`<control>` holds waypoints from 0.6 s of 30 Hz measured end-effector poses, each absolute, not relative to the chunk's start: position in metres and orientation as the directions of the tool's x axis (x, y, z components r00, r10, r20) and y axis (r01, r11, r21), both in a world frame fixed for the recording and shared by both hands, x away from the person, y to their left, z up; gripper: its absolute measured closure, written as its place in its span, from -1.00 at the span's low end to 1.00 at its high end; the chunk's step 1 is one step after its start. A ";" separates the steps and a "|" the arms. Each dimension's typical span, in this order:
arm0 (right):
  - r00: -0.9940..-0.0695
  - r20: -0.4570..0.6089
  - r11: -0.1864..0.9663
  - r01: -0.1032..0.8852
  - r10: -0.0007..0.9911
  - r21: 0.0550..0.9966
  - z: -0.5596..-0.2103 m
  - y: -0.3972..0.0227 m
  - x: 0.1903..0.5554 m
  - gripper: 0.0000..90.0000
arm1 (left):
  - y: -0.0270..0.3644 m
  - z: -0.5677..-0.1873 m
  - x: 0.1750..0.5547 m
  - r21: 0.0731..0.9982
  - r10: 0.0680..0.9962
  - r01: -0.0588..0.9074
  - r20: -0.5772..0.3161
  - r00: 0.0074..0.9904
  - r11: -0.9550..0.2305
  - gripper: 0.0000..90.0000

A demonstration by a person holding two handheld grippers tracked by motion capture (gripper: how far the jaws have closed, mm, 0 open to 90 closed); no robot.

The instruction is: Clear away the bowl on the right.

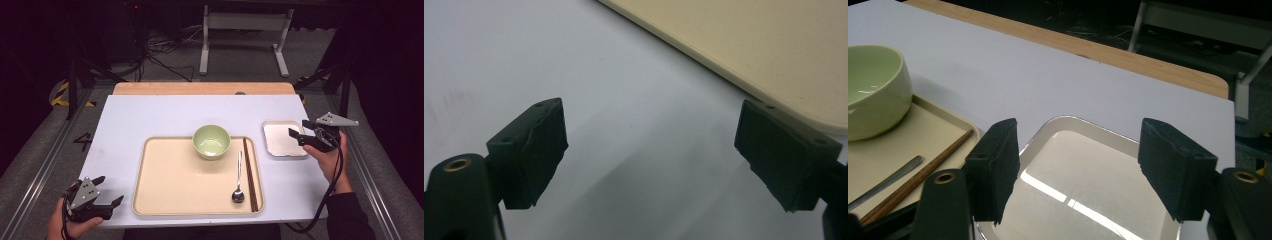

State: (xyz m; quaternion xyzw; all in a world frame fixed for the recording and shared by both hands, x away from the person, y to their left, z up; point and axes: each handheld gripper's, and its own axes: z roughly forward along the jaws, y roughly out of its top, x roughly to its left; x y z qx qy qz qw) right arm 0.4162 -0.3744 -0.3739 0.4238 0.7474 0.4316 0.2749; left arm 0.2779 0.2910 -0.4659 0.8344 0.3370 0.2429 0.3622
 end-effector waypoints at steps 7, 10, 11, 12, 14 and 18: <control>-0.447 -0.032 0.258 0.455 0.894 0.852 -0.384 -0.390 0.422 -0.21 | 0.291 -0.466 0.278 0.765 0.738 0.389 0.162 0.655 -0.513 -0.68; -0.433 -0.019 0.251 0.486 0.901 0.837 -0.390 -0.397 0.426 -0.13 | 0.291 -0.467 0.278 0.765 0.739 0.390 0.160 0.654 -0.512 -0.68; -0.422 -0.017 0.248 0.498 0.906 0.831 -0.392 -0.399 0.427 -0.12 | 0.291 -0.467 0.278 0.765 0.738 0.389 0.162 0.655 -0.514 -0.68; -0.415 -0.014 0.244 0.509 0.910 0.825 -0.394 -0.402 0.428 -0.10 | 0.291 -0.467 0.278 0.765 0.737 0.389 0.162 0.656 -0.514 -0.68; -0.405 -0.003 0.237 0.529 0.915 0.815 -0.399 -0.407 0.430 -0.06 | 0.291 -0.467 0.278 0.764 0.737 0.389 0.162 0.656 -0.514 -0.68; -0.361 0.026 0.198 0.567 0.932 0.800 -0.409 -0.420 0.434 0.05 | 0.290 -0.467 0.278 0.762 0.738 0.393 0.161 0.655 -0.515 -0.68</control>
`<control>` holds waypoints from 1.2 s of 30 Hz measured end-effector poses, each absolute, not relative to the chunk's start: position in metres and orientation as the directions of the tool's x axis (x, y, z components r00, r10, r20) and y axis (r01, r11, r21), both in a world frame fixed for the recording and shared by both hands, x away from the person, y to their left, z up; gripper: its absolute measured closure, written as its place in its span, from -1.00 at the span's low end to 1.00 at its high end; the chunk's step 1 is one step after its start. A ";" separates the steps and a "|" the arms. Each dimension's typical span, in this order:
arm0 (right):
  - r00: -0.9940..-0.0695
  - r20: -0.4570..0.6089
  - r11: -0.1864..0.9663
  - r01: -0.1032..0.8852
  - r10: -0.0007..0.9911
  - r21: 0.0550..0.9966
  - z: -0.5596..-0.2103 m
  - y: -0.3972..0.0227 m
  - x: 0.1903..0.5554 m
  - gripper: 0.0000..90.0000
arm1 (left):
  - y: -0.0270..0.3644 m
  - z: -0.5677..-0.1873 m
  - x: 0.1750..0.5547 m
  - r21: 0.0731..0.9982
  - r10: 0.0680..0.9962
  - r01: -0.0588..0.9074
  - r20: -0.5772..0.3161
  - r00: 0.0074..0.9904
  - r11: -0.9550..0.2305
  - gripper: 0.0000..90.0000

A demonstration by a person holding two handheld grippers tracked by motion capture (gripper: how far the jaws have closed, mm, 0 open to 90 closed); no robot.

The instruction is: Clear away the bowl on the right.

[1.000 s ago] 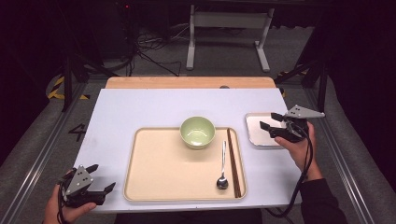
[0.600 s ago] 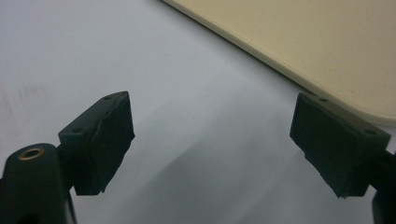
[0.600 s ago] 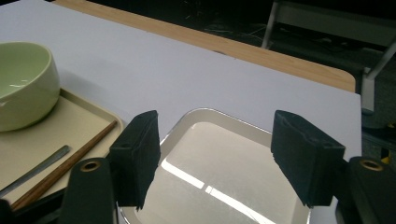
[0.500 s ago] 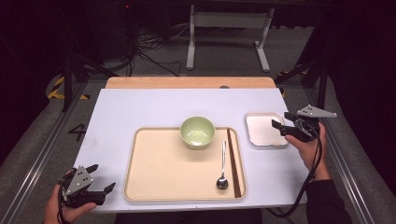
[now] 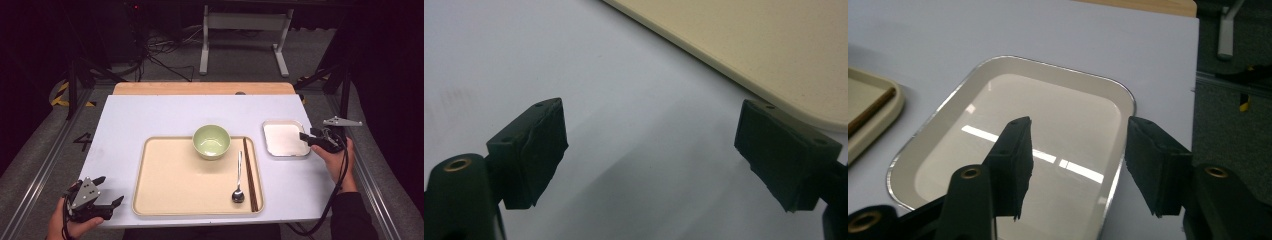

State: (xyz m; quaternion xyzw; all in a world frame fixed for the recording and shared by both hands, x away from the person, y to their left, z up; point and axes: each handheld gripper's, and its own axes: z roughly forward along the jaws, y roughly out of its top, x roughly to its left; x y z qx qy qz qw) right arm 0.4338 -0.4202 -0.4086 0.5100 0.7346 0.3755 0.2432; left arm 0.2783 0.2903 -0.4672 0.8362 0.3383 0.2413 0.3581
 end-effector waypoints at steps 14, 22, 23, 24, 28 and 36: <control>-0.306 0.149 0.096 0.659 0.940 0.746 -0.432 -0.444 0.441 0.49 | 0.289 -0.468 0.279 0.757 0.736 0.396 0.161 0.658 -0.520 -0.68; -0.313 0.174 0.105 0.705 0.934 0.702 -0.437 -0.441 0.445 0.56 | 0.289 -0.468 0.279 0.755 0.734 0.394 0.165 0.659 -0.524 -0.68; -0.310 0.176 0.102 0.707 0.934 0.700 -0.438 -0.441 0.445 0.56 | 0.289 -0.468 0.279 0.756 0.734 0.394 0.165 0.659 -0.523 -0.68; -0.310 0.181 0.100 0.709 0.933 0.698 -0.439 -0.442 0.446 0.57 | 0.289 -0.468 0.279 0.756 0.734 0.394 0.164 0.659 -0.523 -0.68; -0.309 0.198 0.096 0.726 0.930 0.681 -0.441 -0.441 0.447 0.63 | 0.288 -0.468 0.279 0.755 0.735 0.397 0.161 0.659 -0.522 -0.68; -0.306 0.203 0.093 0.731 0.930 0.676 -0.442 -0.442 0.448 0.71 | 0.287 -0.469 0.280 0.752 0.733 0.399 0.161 0.661 -0.524 -0.68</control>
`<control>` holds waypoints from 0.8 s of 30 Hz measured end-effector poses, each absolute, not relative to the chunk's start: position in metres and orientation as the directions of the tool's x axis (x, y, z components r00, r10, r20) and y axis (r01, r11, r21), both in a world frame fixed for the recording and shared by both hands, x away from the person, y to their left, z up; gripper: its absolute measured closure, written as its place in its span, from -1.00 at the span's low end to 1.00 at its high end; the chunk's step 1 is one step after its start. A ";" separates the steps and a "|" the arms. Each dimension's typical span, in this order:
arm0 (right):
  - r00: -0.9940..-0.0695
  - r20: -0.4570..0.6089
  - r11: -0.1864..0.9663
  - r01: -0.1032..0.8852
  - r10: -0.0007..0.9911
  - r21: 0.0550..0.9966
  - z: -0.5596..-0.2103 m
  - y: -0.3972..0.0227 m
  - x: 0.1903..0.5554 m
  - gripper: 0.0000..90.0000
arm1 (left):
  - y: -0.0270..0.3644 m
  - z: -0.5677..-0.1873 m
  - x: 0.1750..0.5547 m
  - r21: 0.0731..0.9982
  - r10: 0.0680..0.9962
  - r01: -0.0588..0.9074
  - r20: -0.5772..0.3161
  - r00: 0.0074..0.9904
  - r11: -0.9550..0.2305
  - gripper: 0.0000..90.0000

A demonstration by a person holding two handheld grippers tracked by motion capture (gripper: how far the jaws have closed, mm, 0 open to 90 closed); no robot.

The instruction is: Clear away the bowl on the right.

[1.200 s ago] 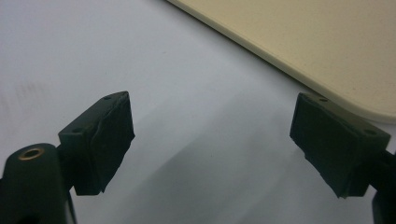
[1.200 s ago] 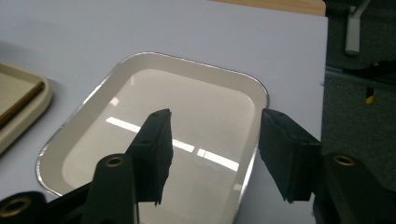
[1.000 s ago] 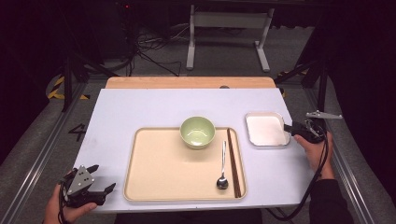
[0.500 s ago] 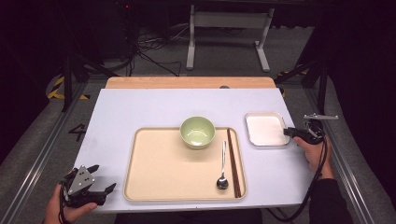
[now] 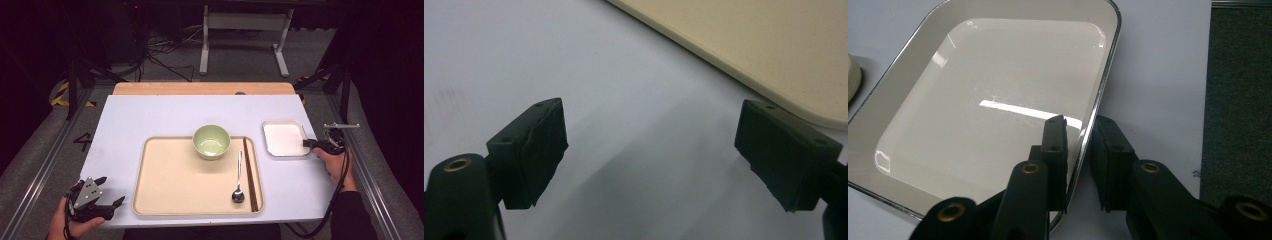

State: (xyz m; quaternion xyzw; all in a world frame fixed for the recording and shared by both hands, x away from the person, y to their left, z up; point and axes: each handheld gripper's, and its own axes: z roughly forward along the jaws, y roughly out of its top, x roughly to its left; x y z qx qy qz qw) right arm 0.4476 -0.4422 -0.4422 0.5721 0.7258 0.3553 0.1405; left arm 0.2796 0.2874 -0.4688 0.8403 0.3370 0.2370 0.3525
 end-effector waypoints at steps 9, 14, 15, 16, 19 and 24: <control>-0.295 0.228 0.065 0.731 0.928 0.680 -0.445 -0.441 0.453 0.69 | 0.287 -0.469 0.281 0.749 0.736 0.406 0.157 0.658 -0.523 -0.68; -0.271 0.267 0.017 0.730 0.925 0.683 -0.447 -0.444 0.454 0.81 | 0.286 -0.470 0.282 0.743 0.734 0.408 0.162 0.659 -0.530 -0.68; -0.267 0.272 0.010 0.729 0.924 0.684 -0.448 -0.444 0.454 0.82 | 0.286 -0.470 0.282 0.743 0.735 0.408 0.164 0.658 -0.531 -0.68; -0.265 0.271 0.008 0.728 0.926 0.685 -0.448 -0.443 0.454 0.83 | 0.286 -0.470 0.282 0.743 0.735 0.409 0.162 0.658 -0.530 -0.68; -0.260 0.266 0.007 0.727 0.928 0.686 -0.447 -0.441 0.455 0.86 | 0.286 -0.470 0.282 0.743 0.735 0.407 0.163 0.658 -0.530 -0.68; -0.257 0.285 -0.013 0.722 0.924 0.692 -0.449 -0.440 0.457 0.93 | 0.286 -0.470 0.282 0.743 0.735 0.408 0.163 0.658 -0.530 -0.68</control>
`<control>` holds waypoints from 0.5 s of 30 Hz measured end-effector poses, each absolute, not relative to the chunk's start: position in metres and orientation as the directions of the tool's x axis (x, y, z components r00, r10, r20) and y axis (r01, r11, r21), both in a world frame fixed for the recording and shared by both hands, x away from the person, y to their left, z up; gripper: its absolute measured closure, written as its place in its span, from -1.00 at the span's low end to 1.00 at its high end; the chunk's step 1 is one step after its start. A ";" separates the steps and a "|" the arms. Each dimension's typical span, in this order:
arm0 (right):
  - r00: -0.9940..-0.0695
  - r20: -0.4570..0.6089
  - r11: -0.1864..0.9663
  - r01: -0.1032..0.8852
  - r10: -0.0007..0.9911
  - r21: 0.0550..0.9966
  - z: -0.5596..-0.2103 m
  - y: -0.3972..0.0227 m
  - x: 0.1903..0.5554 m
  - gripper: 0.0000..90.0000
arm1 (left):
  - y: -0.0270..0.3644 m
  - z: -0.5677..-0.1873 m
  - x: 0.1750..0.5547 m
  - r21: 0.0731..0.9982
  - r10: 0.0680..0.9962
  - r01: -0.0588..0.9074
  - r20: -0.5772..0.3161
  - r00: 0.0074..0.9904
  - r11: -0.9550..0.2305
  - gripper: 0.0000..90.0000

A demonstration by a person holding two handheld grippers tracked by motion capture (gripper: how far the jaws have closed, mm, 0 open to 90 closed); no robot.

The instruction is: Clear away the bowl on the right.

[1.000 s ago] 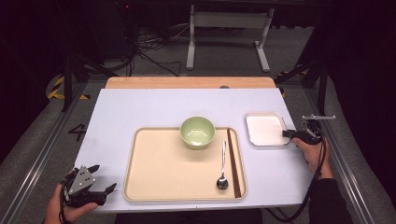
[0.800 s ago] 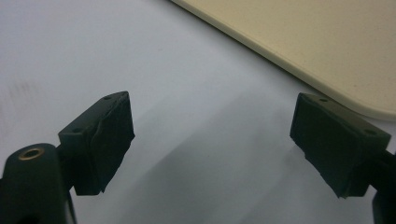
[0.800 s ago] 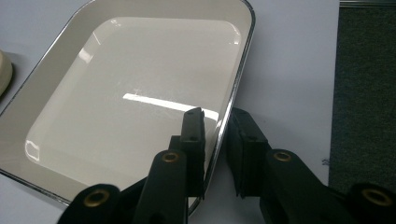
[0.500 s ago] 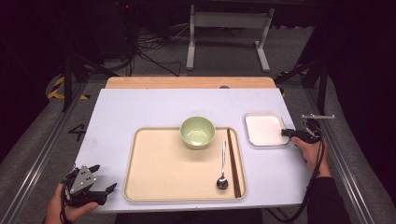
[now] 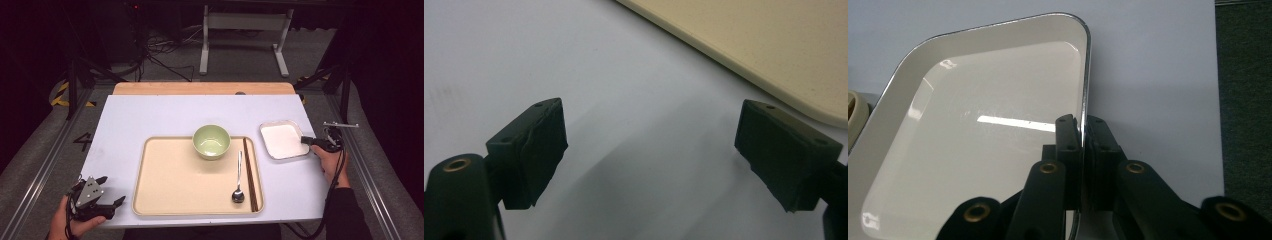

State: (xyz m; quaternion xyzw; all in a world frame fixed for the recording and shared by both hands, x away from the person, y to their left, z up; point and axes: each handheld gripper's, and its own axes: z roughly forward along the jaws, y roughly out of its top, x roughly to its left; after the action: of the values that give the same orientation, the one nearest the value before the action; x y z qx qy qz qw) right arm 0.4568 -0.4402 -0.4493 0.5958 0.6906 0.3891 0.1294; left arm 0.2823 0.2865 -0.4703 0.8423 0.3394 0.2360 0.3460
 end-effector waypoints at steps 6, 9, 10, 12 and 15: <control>-0.256 0.287 -0.016 0.720 0.923 0.694 -0.448 -0.437 0.457 0.96 | 0.288 -0.469 0.282 0.747 0.736 0.406 0.163 0.657 -0.527 -0.68; -0.254 0.284 -0.017 0.717 0.925 0.697 -0.447 -0.437 0.456 0.97 | 0.288 -0.469 0.282 0.749 0.737 0.406 0.159 0.656 -0.524 -0.68; -0.253 0.280 -0.018 0.712 0.926 0.702 -0.447 -0.438 0.456 0.97 | 0.288 -0.469 0.282 0.750 0.736 0.403 0.162 0.657 -0.525 -0.68; -0.247 0.283 -0.030 0.701 0.927 0.712 -0.445 -0.440 0.454 0.97 | 0.288 -0.469 0.283 0.752 0.736 0.402 0.160 0.657 -0.522 -0.68; -0.243 0.276 -0.047 0.665 0.930 0.745 -0.438 -0.442 0.450 0.97 | 0.288 -0.468 0.282 0.755 0.737 0.400 0.160 0.656 -0.520 -0.68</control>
State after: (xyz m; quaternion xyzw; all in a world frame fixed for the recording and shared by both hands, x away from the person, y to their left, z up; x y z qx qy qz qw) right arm 0.4500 -0.4423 -0.4382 0.5941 0.6714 0.4131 0.1601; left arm 0.2822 0.2882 -0.4681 0.8385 0.3391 0.2383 0.3538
